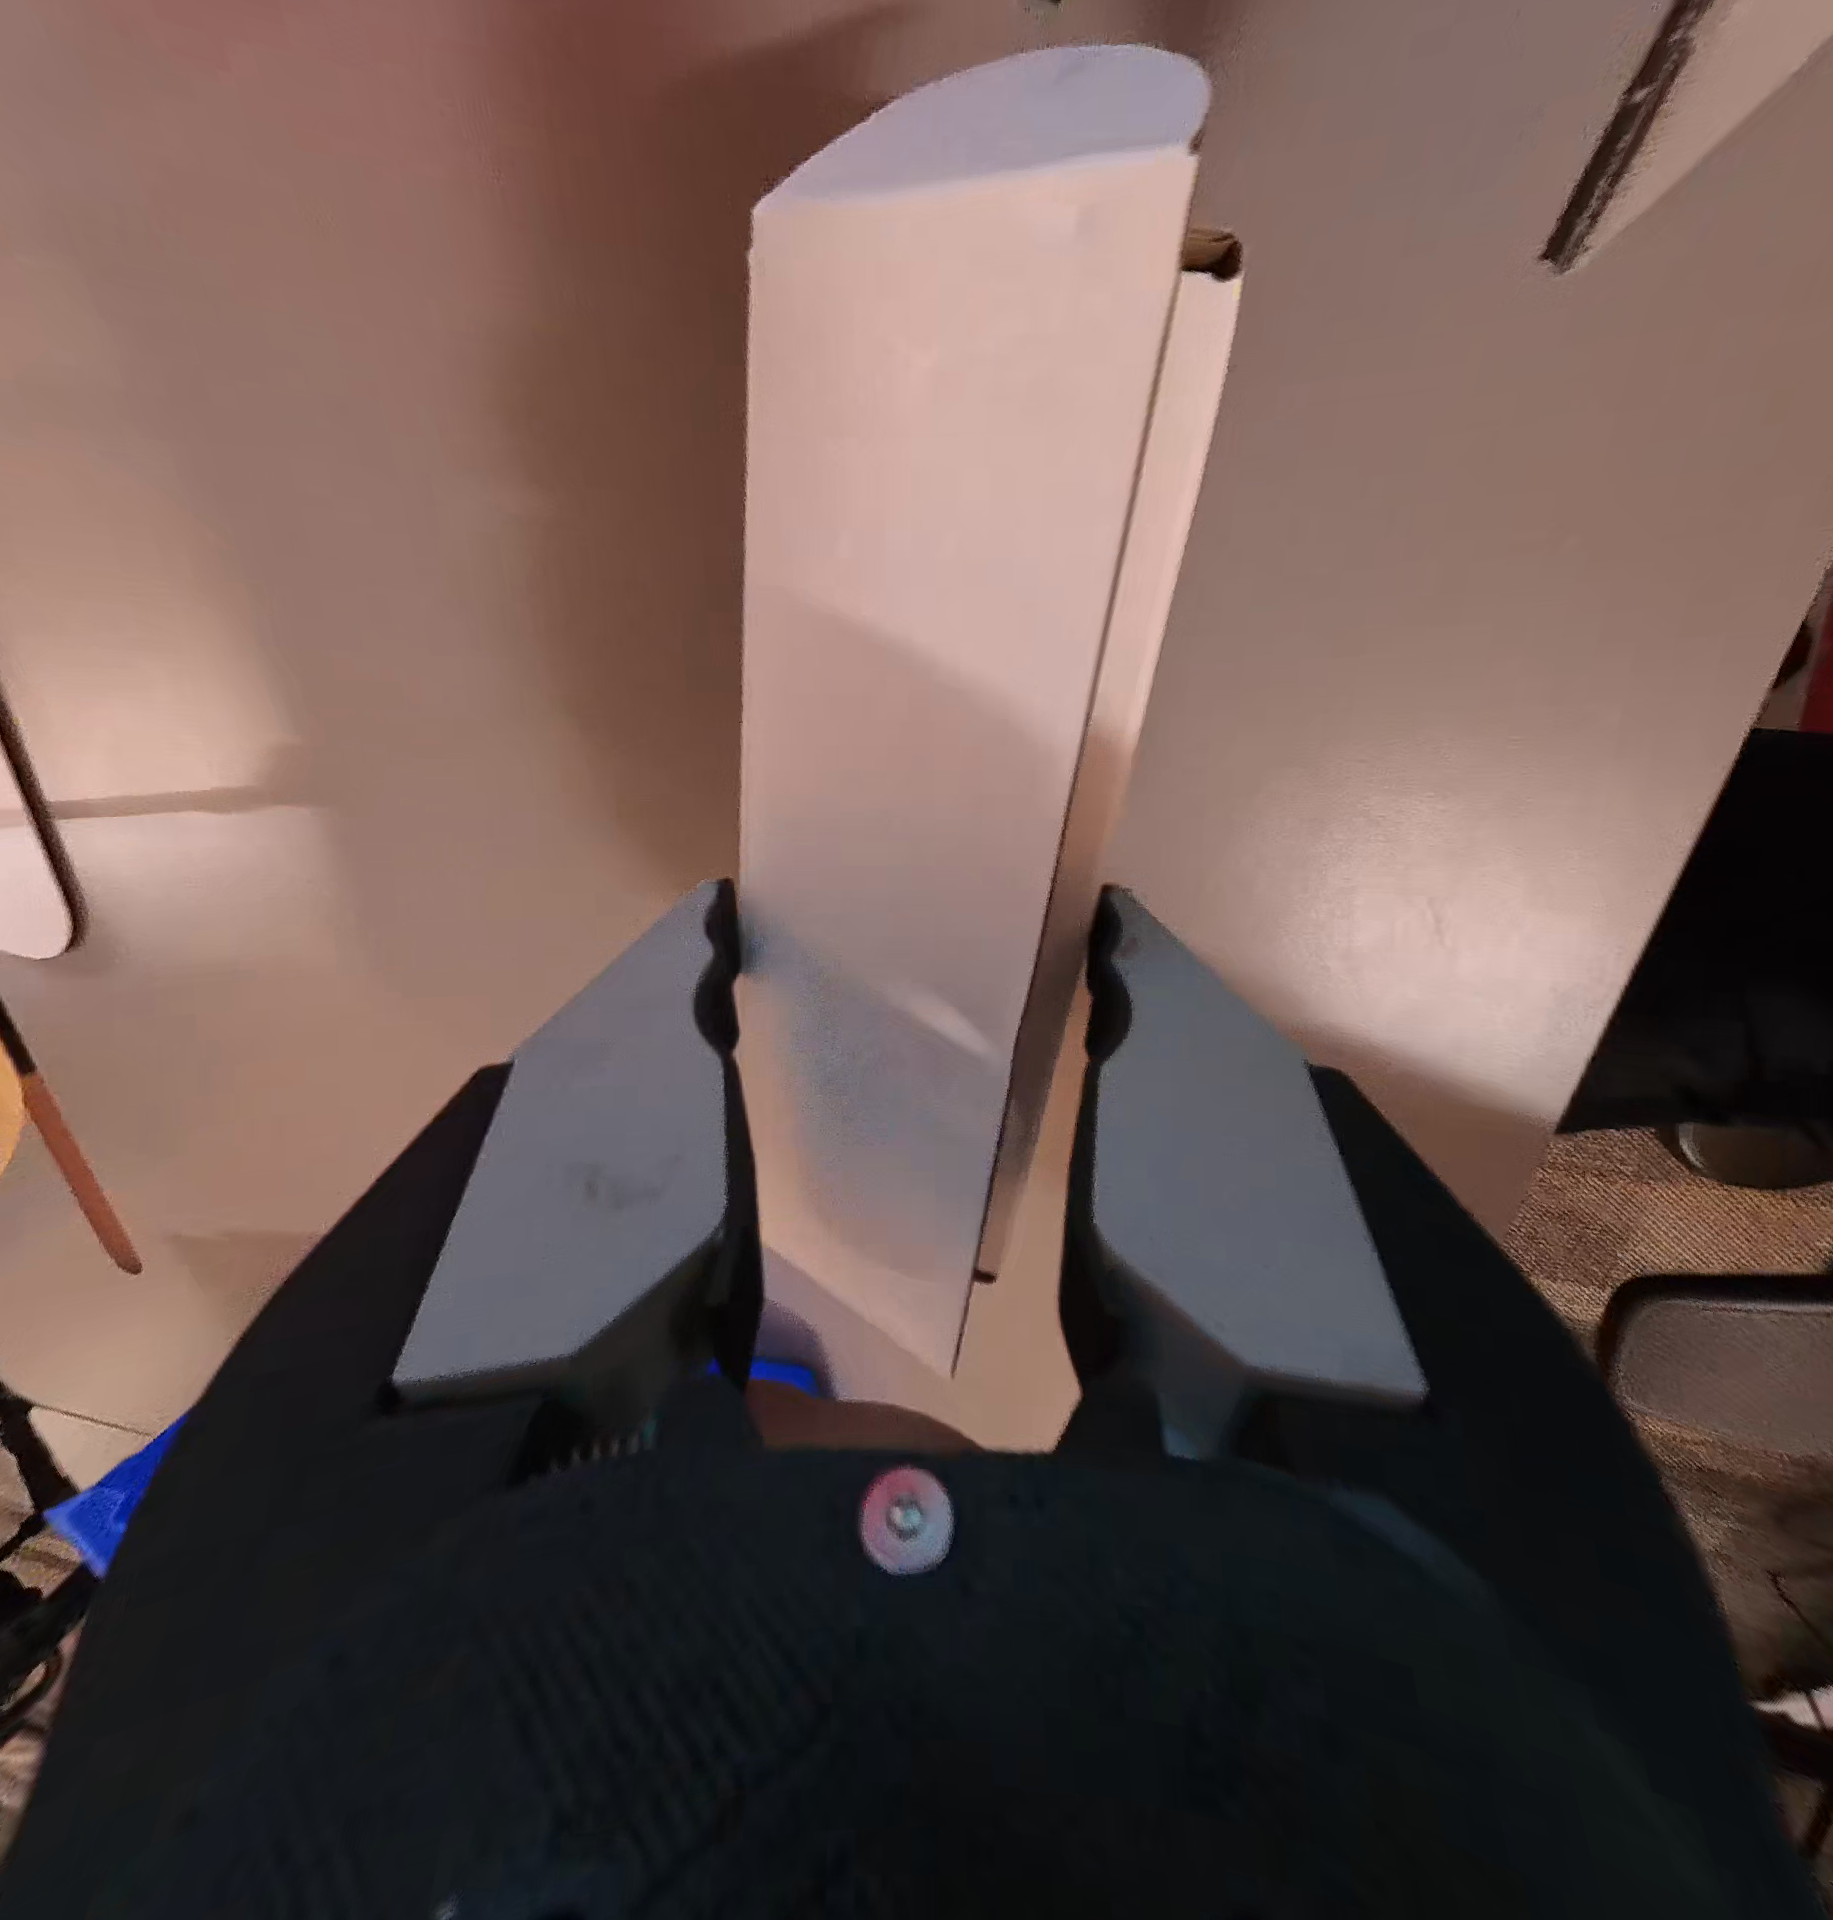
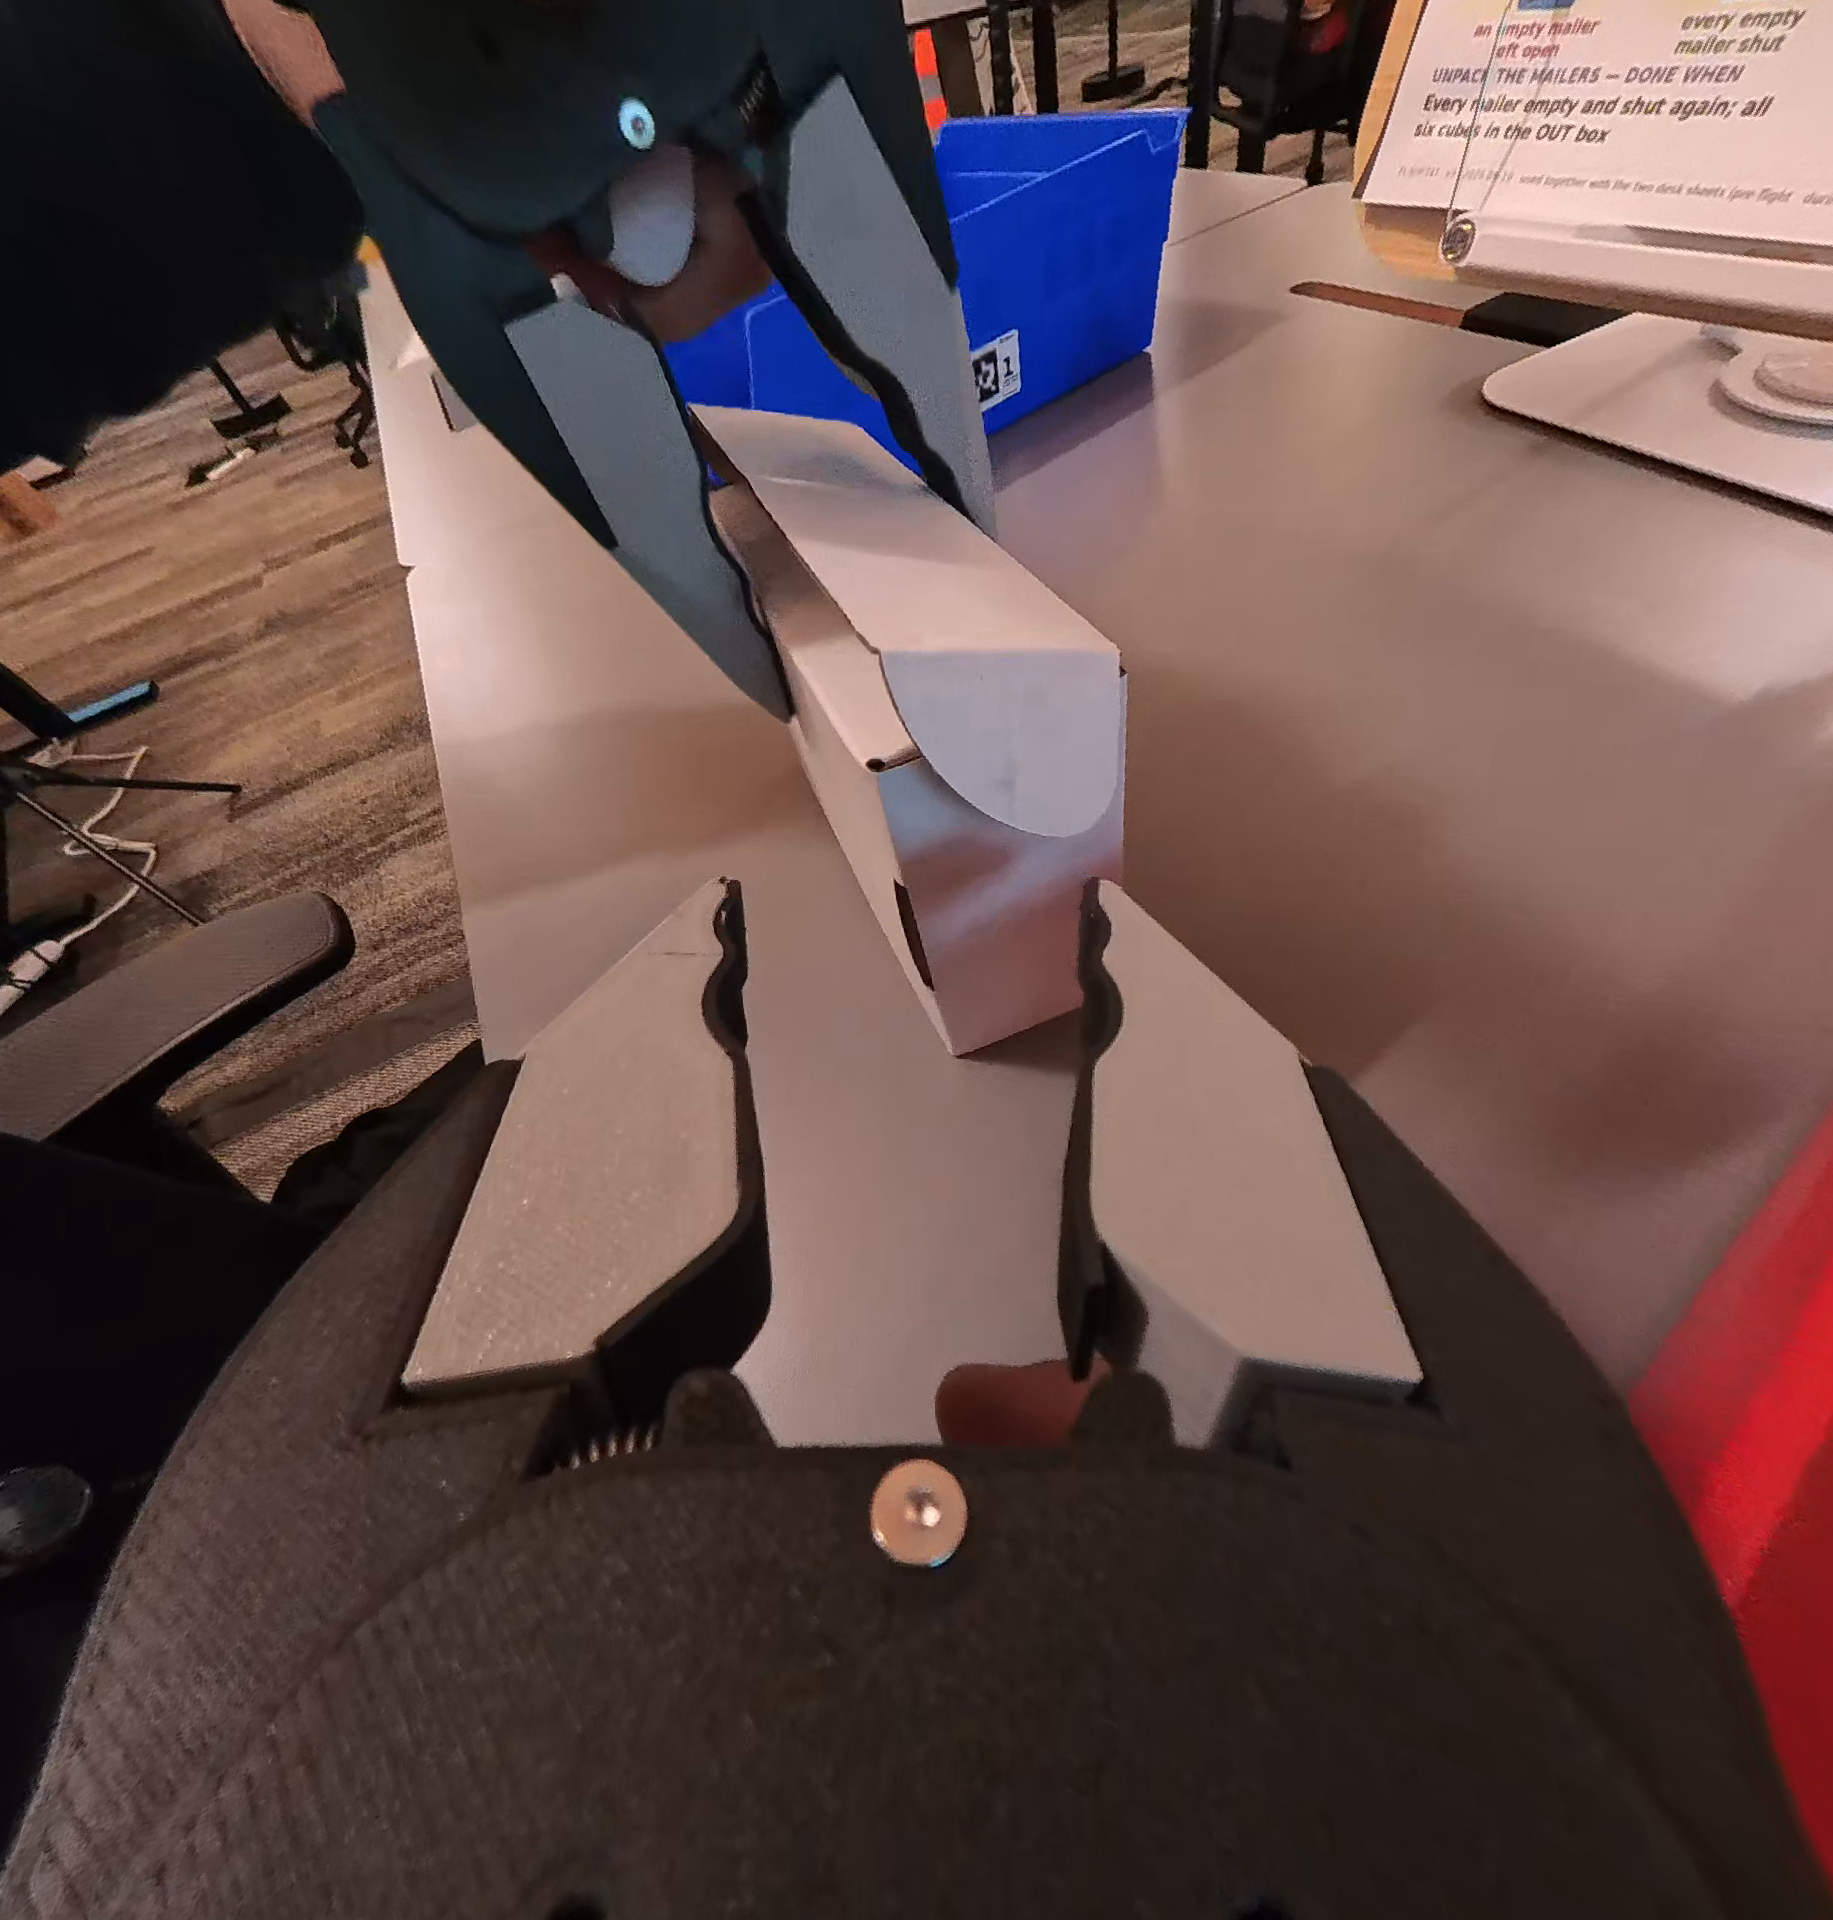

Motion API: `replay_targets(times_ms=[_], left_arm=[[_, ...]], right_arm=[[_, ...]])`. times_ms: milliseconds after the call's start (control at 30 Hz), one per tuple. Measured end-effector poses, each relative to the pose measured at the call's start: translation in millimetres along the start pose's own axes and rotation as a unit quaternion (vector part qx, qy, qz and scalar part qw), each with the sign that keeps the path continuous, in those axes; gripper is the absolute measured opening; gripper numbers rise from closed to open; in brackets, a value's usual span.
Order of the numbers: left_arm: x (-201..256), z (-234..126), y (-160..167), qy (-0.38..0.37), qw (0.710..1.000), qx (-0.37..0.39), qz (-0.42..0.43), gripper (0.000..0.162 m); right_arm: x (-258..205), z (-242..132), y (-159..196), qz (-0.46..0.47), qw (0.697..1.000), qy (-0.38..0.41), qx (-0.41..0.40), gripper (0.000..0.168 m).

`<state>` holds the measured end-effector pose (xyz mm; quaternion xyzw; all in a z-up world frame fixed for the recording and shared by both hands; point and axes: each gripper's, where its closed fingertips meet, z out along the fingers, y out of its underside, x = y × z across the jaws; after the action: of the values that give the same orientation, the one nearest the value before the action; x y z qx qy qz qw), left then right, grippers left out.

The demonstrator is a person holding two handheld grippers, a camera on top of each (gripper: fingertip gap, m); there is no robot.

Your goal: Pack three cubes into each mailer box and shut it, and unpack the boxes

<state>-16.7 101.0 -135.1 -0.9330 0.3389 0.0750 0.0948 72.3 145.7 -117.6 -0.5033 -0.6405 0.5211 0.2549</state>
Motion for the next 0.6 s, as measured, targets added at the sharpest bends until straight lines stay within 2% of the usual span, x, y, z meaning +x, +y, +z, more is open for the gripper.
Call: replay_targets(times_ms=[200,600], left_arm=[[-1.1,3.7,-6.1,-0.009,1.0,0.029,-0.006,0.066],[-0.9,4.8,-3.9,-0.007,1.0,0.009,0.012,0.067]], right_arm=[[-6.0,1.8,-1.1,-0.001,0.999,-0.032,0.01,0.064],[-0.5,10.0,-5.3,-0.012,1.0,-0.012,0.009,0.062]])
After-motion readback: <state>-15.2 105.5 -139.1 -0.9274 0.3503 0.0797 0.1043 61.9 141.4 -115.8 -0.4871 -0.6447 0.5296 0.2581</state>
